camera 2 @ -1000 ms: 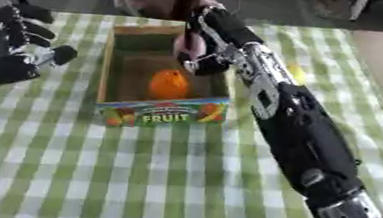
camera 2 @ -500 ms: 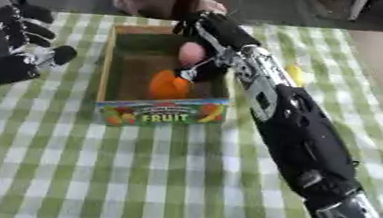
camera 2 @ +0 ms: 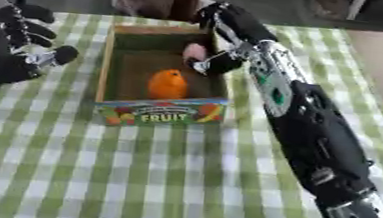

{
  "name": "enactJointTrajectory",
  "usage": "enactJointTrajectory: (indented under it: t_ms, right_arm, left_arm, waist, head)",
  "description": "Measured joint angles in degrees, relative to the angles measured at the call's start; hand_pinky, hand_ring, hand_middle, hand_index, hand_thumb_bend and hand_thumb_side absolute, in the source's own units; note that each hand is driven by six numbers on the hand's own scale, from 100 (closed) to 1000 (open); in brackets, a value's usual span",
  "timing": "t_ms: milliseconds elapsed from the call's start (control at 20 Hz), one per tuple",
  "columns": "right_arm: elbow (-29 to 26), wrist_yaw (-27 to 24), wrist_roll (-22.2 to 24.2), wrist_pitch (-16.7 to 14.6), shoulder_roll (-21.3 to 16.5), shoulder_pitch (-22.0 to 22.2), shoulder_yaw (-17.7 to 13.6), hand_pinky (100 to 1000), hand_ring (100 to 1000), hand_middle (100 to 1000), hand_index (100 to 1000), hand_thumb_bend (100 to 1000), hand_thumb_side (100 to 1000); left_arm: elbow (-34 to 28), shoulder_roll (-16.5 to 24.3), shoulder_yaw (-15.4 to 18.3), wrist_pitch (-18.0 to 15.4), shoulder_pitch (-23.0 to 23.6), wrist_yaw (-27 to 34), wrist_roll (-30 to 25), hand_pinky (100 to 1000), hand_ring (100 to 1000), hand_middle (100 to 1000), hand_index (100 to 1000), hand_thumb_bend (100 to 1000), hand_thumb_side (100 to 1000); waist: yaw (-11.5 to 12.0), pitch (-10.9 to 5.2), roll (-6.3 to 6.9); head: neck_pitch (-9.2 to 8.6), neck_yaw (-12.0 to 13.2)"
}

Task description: Pick up objects on the table and place them in the box.

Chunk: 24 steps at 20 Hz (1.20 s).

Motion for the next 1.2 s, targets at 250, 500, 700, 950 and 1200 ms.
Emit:
enactJointTrajectory:
  t_ms: [250,500,700,950,1200]
  right_arm:
    - [-0.3,-1.0,-1.1,2.2,-1.5,0.3,-1.9,665,668,606,773,481,189]
    - [1.9,0.1,-2.5,4.3,-1.3,0.6,-4.0,663,667,604,772,478,188]
    - [4.4,1.2,-3.6,5.4,-1.4,1.6,-5.4,662,666,604,772,476,189]
    - [7.2,2.2,-4.8,6.8,-1.7,2.7,-7.1,661,665,602,771,476,189]
    - [9.6,2.7,-5.7,8.1,-2.6,3.3,-8.4,660,665,602,769,474,188]
  left_arm:
    - [0.0,0.0,0.0,0.1,0.0,0.0,0.1,633,625,654,723,851,339]
    - [0.0,0.0,0.0,0.1,0.1,0.0,0.1,633,625,654,723,851,339]
    - [0.0,0.0,0.1,0.2,0.1,0.0,0.2,633,625,654,723,852,340]
    - [0.0,0.0,0.3,0.1,0.4,0.0,0.3,634,626,654,723,851,340]
    - [0.0,0.0,0.4,0.1,0.4,0.0,0.4,634,626,654,723,850,340]
  waist:
    - [-0.3,-0.08,0.09]
    - [-0.3,-0.08,0.32]
    - [-0.4,-0.08,0.37]
    - [-0.6,-0.08,0.35]
    - [-0.7,-0.08,0.36]
  head:
    - [0.0,0.2]
    - [0.0,0.5]
    - [0.01,0.7]
    - [0.02,1.0]
    - [0.02,1.2]
